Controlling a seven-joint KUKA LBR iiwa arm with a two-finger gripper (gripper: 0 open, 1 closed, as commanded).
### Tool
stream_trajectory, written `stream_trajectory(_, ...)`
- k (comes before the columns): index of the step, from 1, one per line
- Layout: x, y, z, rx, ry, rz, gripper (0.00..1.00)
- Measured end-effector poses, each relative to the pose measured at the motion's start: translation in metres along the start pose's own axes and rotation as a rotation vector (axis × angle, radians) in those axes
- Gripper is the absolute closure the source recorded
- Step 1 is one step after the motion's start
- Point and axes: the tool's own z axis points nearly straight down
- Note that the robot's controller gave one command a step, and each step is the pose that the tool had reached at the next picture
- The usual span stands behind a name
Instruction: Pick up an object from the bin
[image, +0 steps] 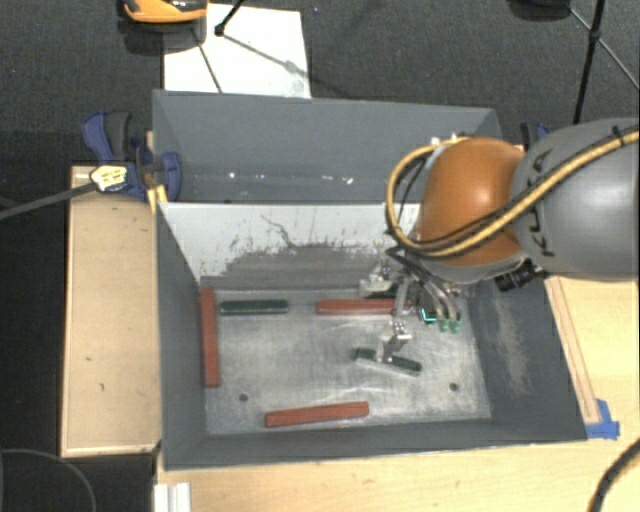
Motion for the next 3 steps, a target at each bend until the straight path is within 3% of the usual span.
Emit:
stream_trajectory(1,0.017,-0.019,0.075,0.0,-0.007,-0.057,1.0)
stream_trajectory(2,0.017,-0.019,0.075,0.0,-0.007,-0.056,1.0)
stream_trajectory(3,0.017,-0.02,-0.018,0.0,0.0,-0.042,1.0)
